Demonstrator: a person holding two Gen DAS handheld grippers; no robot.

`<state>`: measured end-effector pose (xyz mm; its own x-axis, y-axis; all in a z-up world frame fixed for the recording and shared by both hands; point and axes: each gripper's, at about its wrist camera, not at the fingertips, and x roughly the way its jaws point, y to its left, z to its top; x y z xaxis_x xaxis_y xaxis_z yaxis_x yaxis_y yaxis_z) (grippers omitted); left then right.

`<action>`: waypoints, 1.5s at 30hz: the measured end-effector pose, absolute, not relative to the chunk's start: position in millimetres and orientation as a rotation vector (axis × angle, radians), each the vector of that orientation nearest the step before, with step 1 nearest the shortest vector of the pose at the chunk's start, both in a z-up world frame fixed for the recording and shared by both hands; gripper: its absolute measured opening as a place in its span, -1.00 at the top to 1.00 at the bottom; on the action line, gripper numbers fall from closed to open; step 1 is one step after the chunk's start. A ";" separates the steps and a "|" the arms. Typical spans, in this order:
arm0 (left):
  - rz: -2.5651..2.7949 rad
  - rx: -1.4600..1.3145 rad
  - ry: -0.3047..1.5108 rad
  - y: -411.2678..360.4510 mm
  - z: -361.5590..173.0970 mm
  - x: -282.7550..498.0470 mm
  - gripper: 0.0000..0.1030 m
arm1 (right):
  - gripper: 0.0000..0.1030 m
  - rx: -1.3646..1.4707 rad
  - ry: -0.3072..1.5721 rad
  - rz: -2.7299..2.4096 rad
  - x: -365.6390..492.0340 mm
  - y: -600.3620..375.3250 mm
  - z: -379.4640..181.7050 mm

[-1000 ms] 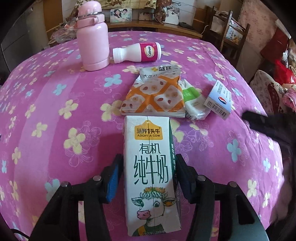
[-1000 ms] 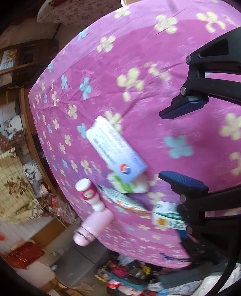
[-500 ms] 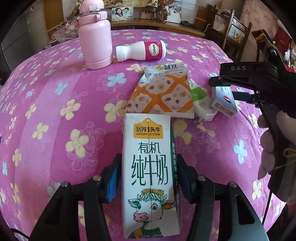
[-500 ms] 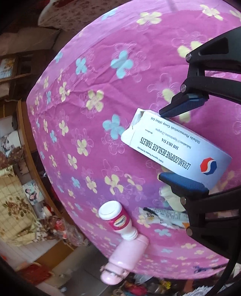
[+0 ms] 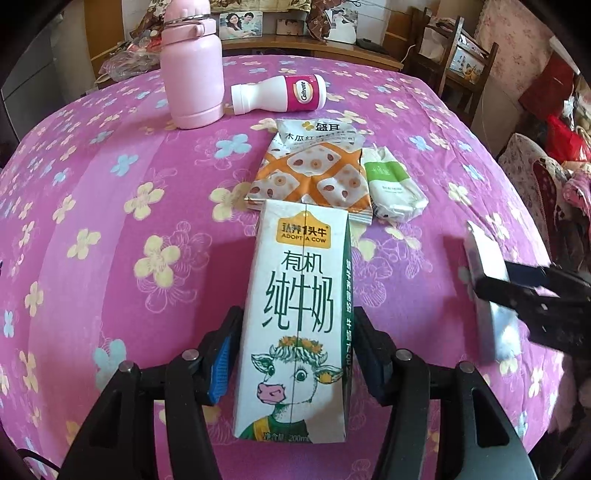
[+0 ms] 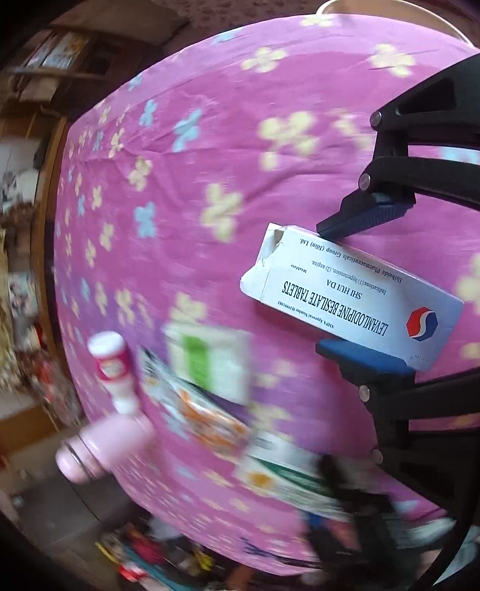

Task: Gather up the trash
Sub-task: 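Carry carton and tablet box over the bucket and open both tools to drop them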

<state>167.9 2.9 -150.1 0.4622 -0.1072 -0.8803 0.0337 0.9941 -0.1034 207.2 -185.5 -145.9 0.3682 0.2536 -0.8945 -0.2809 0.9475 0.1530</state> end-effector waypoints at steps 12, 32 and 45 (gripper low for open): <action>-0.089 -0.089 1.066 -3.5 -143.1 153.9 -0.08 | -0.07 0.009 1.050 0.235 169.0 -184.8 -148.1; -0.278 0.016 0.992 -122.4 -100.0 126.8 -0.08 | -0.06 0.123 0.967 0.190 112.3 -298.6 -90.9; -0.437 0.103 0.960 -226.8 -79.7 123.8 -0.08 | -0.06 0.192 0.941 0.031 78.3 -406.1 -82.9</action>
<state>123.8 -226.8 -79.7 0.4936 -0.3147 -0.8108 0.4045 0.9084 -0.1064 78.3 -406.1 -82.9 0.5902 0.1104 -0.7997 0.0570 0.9824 0.1777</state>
